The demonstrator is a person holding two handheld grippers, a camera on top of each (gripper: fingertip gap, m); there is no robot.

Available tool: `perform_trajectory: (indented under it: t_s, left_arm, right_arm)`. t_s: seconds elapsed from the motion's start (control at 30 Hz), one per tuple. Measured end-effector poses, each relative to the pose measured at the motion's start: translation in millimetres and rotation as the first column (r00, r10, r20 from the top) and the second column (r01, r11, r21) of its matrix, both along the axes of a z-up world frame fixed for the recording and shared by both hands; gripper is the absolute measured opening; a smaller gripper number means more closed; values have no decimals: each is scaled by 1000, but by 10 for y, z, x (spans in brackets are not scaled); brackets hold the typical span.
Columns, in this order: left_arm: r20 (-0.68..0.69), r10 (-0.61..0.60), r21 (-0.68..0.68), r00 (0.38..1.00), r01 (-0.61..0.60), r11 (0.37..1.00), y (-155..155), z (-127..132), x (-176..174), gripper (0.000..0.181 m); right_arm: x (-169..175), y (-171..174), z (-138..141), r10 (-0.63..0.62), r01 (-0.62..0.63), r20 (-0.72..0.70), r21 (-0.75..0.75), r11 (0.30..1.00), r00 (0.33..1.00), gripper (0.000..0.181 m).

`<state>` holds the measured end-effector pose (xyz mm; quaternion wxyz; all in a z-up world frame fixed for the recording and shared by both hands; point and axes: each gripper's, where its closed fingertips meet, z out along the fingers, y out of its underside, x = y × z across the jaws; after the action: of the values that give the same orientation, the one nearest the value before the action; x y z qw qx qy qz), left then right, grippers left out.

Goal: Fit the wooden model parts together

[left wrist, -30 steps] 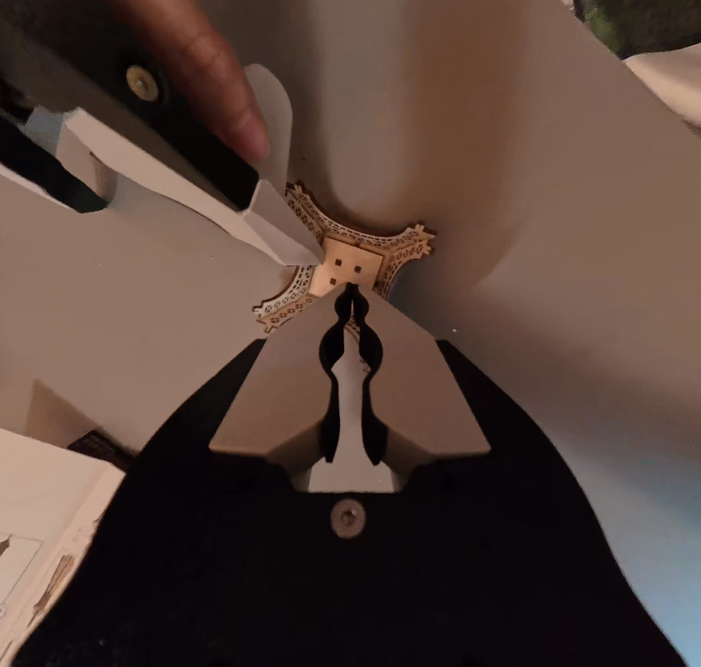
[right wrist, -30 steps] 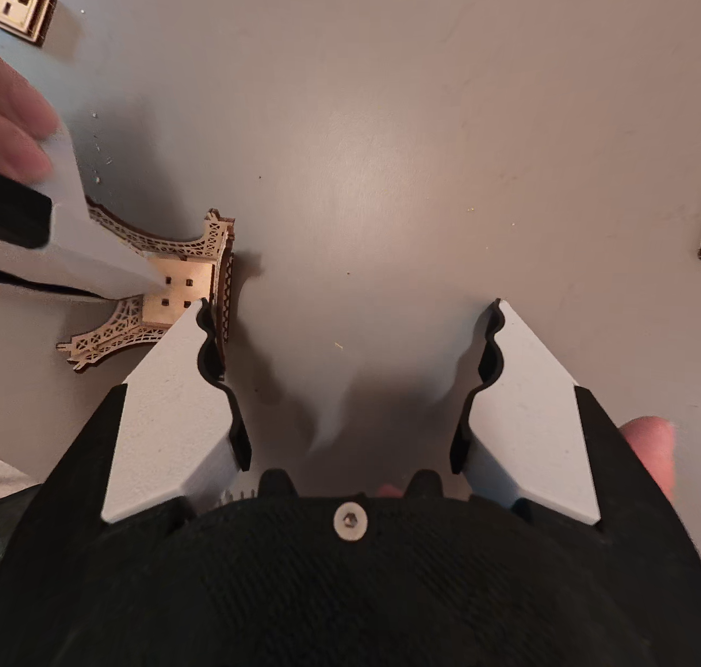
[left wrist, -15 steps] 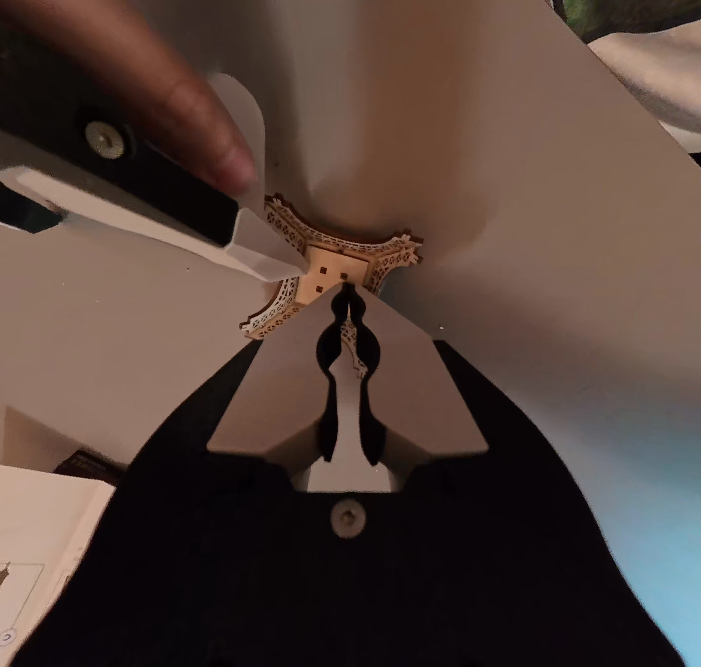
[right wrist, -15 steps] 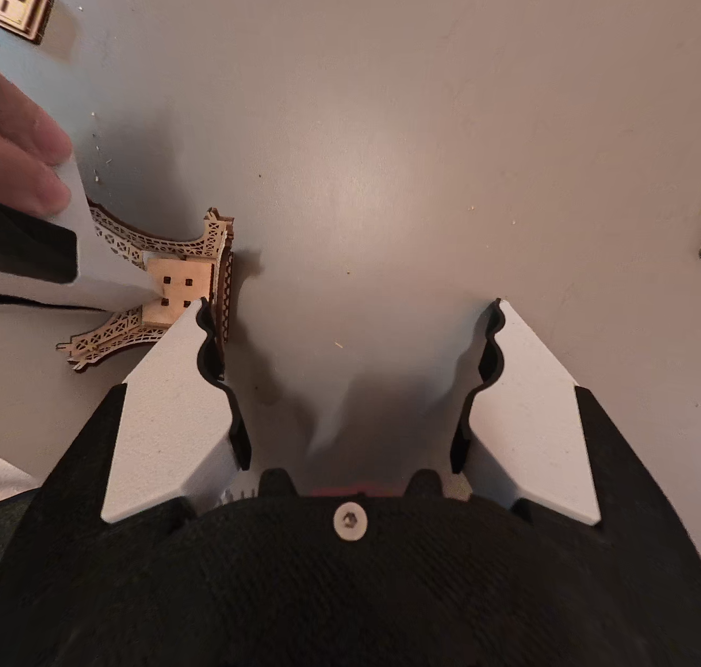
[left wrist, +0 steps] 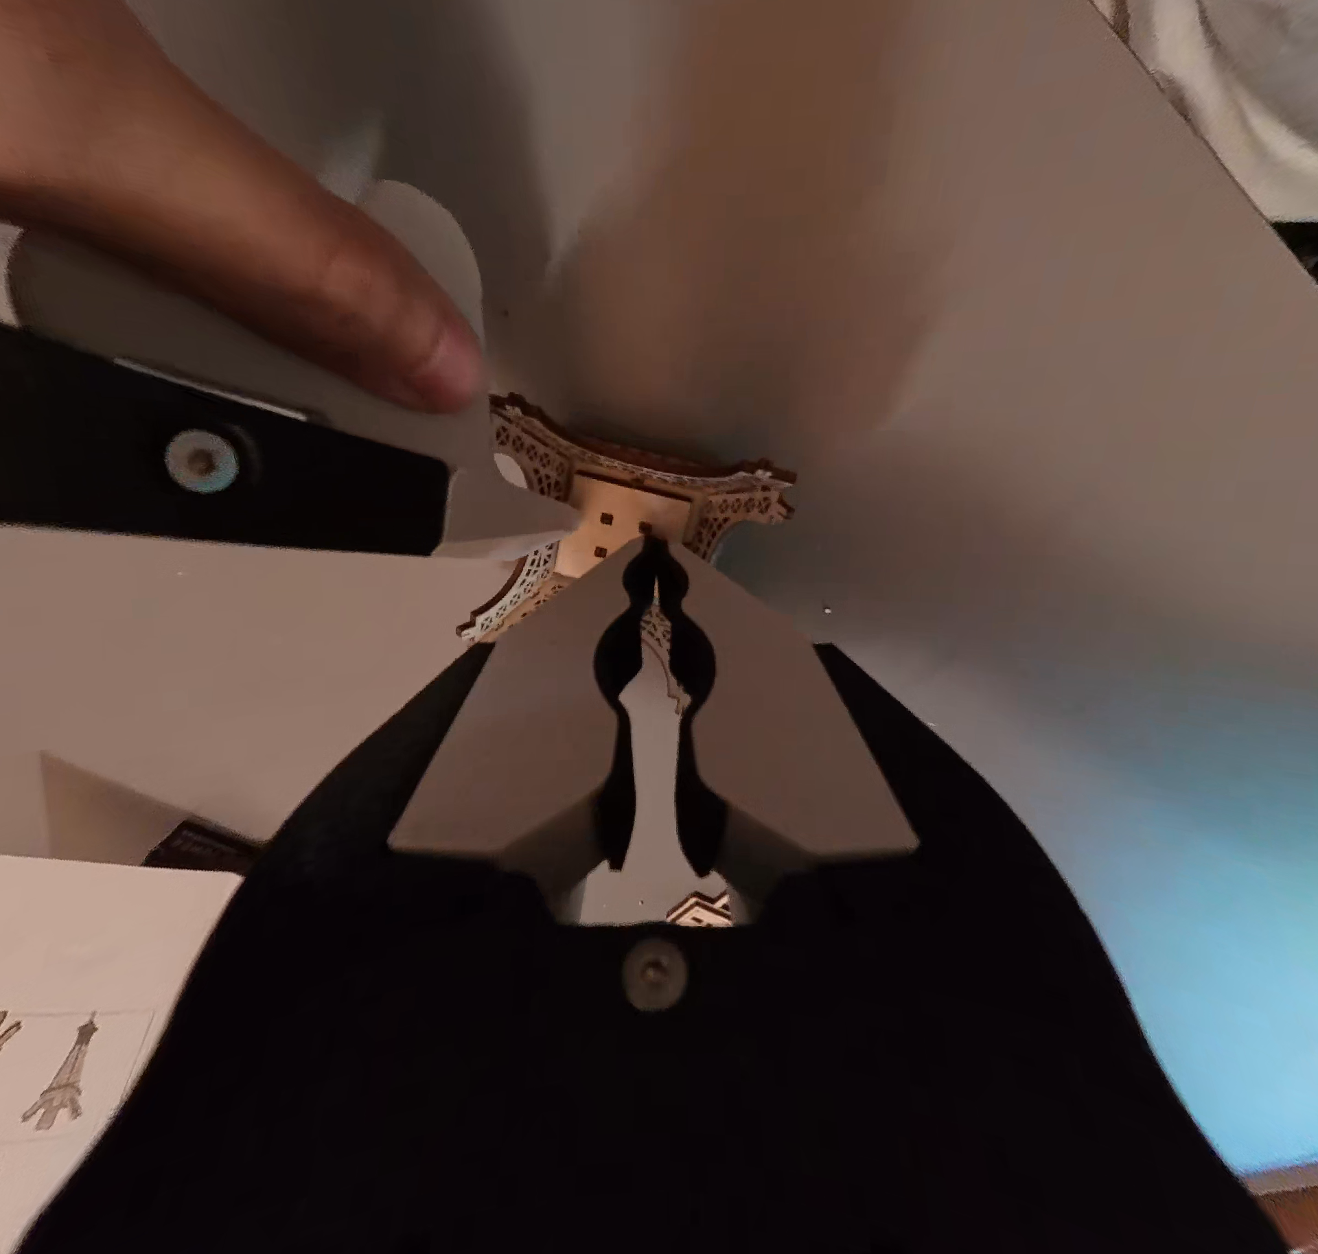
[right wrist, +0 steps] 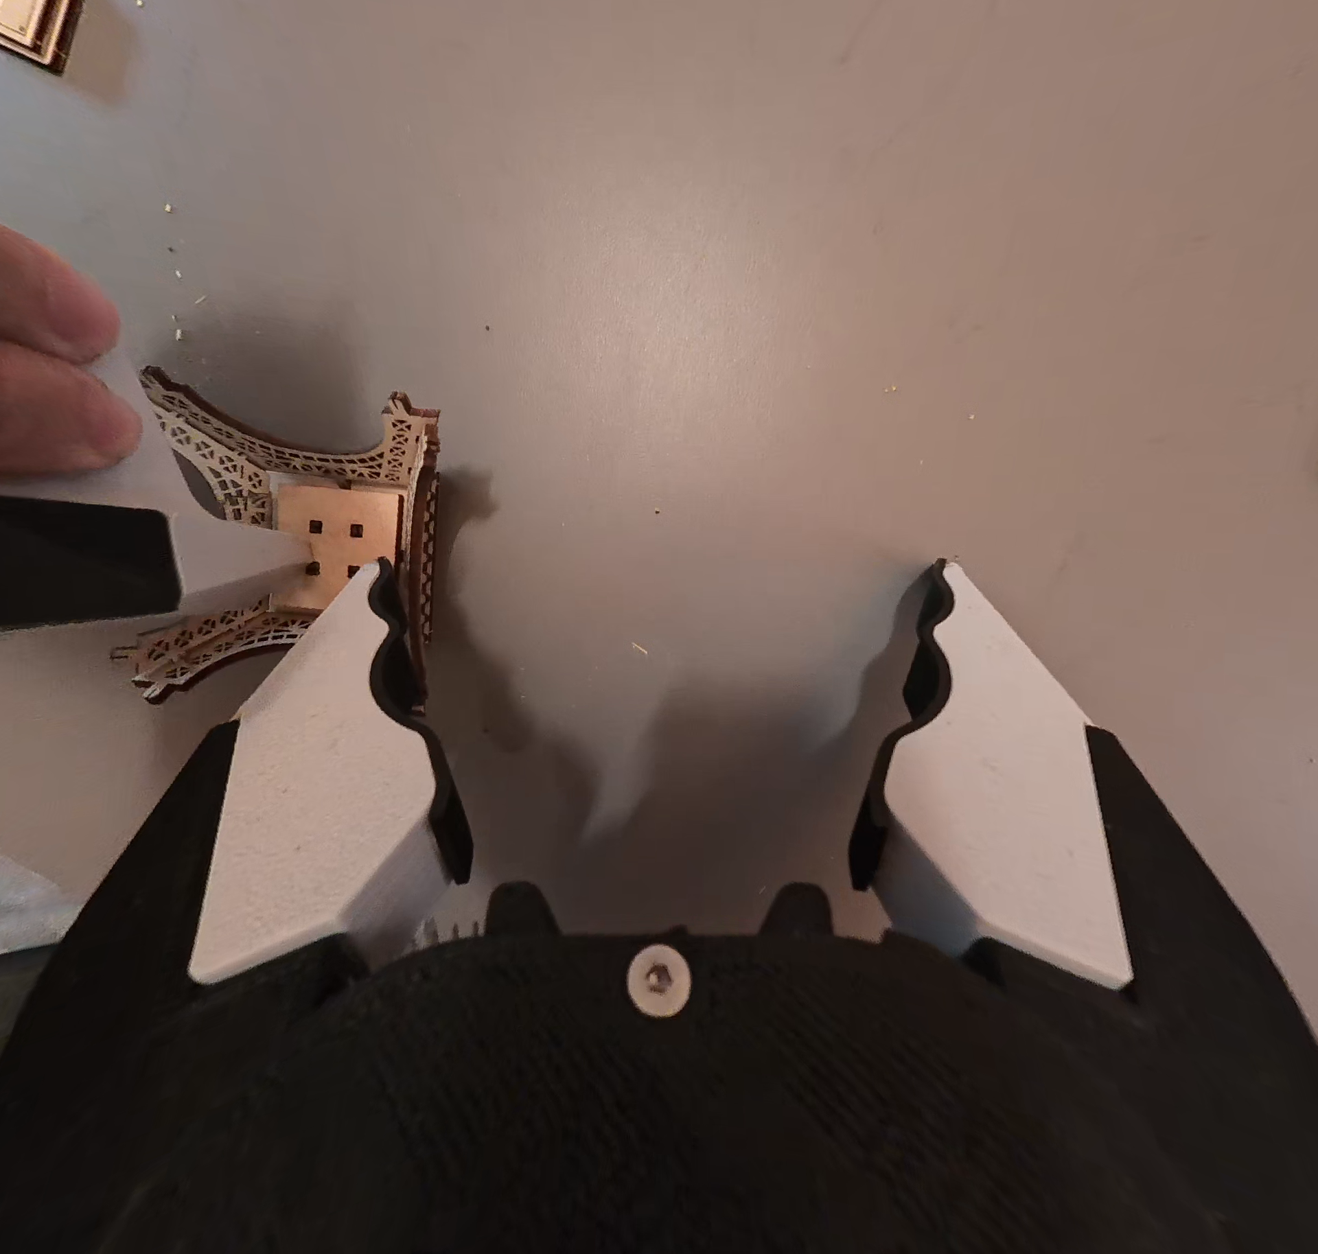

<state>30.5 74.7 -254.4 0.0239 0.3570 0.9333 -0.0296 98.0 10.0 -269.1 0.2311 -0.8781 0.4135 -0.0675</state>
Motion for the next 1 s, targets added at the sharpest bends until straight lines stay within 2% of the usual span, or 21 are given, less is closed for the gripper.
perform_trajectory:
  t_s: [0.2, 0.3, 0.5, 0.6, 0.67, 1.0]
  left_arm:
    - [-37, 46, -11, 998, -46, 999, -18, -1, -7, 0]
    - [14, 26, -16, 1000, -26, 1000, -6, 2, -1, 0]
    - [-47, 4, -73, 999, -8, 997, -6, 23, 18, 0]
    - [-107, 0, -114, 994, -12, 993, -23, 83, -90, 0]
    - [-93, -6, -126, 996, -6, 992, -40, 83, -98, 0]
    - [-48, -23, -65, 999, 20, 998, 12, 14, -49, 0]
  right_arm:
    - [0, 0, 0, 0, 0, -2, -1, 1000, 1000, 139]
    - [-1, 0, -1, 3, -3, -14, -13, 1000, 1000, 139]
    - [-2, -4, -6, 8, -10, -44, -44, 999, 999, 139]
    - [-3, -6, -8, 10, -13, -51, -53, 999, 999, 139]
    - [-3, -5, -9, 12, -15, -53, -55, 998, 999, 139]
    - [-2, -5, -9, 12, -15, -54, -55, 998, 998, 139]
